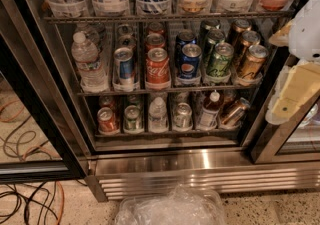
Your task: Pick green can from bottom shelf of fridge
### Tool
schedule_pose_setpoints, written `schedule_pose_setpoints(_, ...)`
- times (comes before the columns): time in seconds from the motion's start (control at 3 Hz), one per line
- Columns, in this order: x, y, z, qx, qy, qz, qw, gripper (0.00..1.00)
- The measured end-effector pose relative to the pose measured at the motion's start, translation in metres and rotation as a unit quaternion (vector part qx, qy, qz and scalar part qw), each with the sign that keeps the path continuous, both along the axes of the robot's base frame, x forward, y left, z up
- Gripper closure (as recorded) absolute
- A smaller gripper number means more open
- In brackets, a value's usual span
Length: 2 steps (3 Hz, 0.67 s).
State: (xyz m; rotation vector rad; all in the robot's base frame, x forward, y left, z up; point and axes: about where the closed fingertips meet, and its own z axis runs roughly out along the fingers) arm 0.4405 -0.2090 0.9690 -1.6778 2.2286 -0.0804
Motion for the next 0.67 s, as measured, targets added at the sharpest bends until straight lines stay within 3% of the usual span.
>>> schedule_pose_setpoints(0.33,0.003,0.0181,-0.0273,0.05,-0.004,-0.036,0.9981,0.0)
schedule_pose_setpoints(0.67,0.0102,0.0198,-0.0243,0.053,-0.021,-0.038,0.9976,0.0)
